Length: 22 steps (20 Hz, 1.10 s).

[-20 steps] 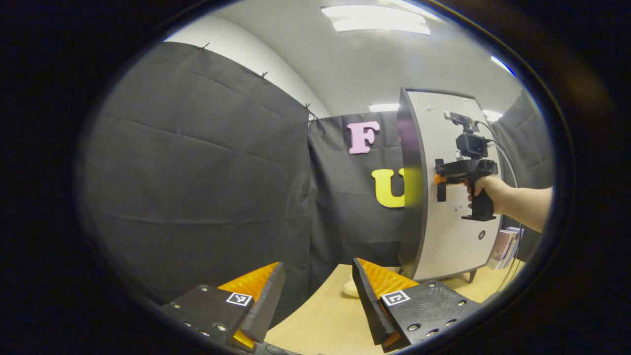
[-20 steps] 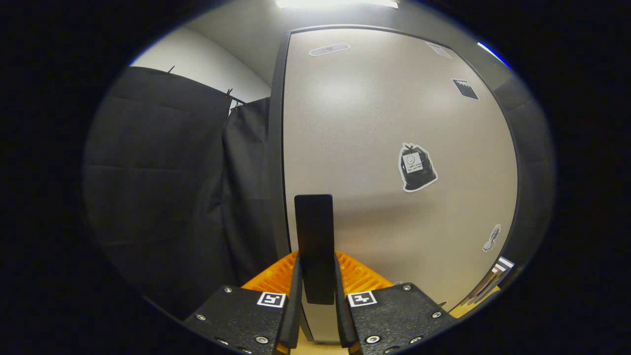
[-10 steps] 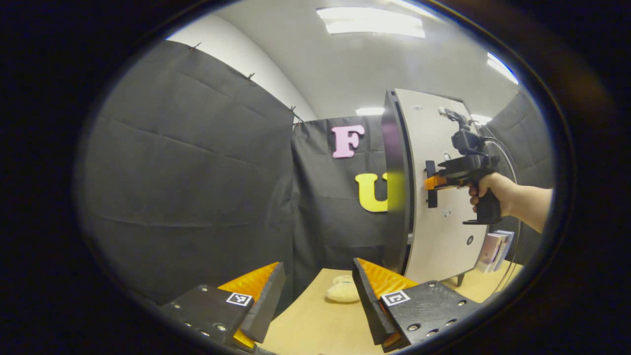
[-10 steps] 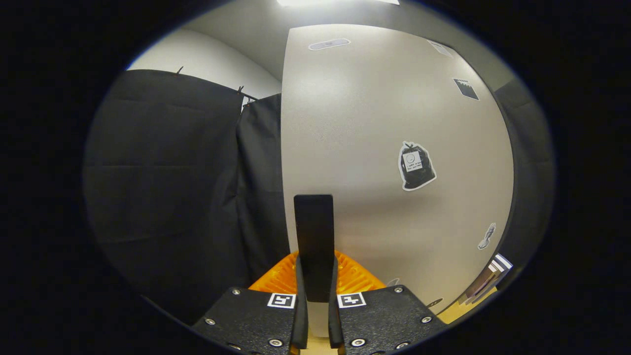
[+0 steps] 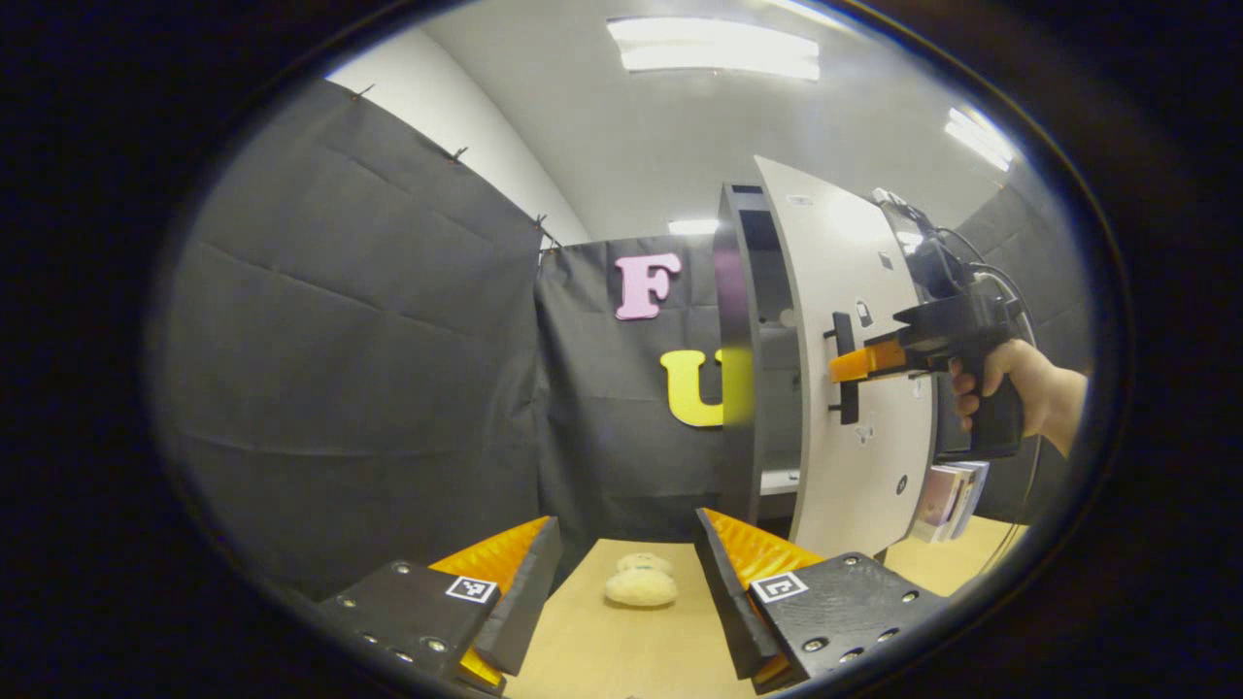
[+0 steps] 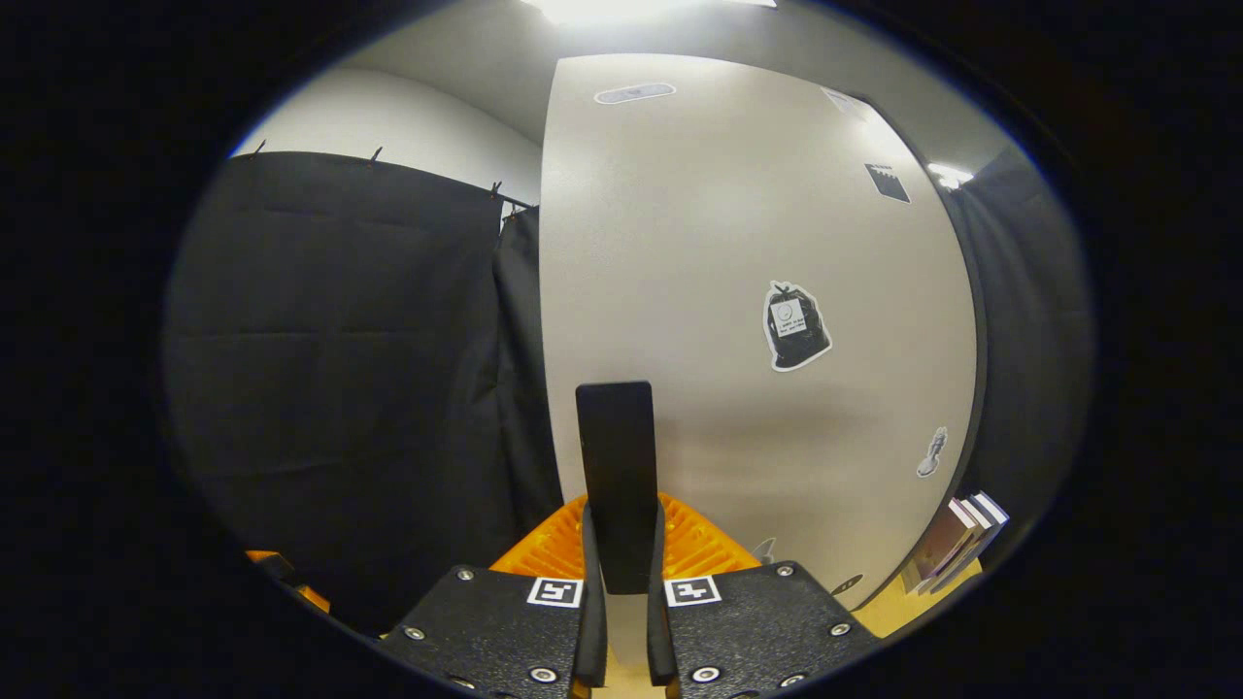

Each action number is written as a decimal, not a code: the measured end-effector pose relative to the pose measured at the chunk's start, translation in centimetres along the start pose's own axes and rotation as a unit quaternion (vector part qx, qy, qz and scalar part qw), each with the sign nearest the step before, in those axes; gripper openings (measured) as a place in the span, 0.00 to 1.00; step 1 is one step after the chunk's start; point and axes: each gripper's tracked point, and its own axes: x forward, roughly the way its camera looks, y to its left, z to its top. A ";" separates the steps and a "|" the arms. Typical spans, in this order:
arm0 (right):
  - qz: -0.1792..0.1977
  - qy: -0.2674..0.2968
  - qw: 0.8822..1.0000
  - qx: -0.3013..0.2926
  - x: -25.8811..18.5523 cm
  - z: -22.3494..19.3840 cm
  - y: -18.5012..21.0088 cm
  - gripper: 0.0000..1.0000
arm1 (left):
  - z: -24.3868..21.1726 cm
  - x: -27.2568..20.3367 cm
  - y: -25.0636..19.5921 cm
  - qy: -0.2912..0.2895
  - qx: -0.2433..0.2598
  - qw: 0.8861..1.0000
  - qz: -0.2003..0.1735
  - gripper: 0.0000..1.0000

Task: Open the cabinet door with the right hand, grasp the bottle in the cabinet with the left hand and place it on the coaster, then close the cabinet door with the right hand.

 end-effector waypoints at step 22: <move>0.041 0.004 0.999 0.007 -16.6 -1.1 -7.7 0.16 | 2.7 -3.2 -14.6 -0.010 0.018 0.998 -0.056 0.79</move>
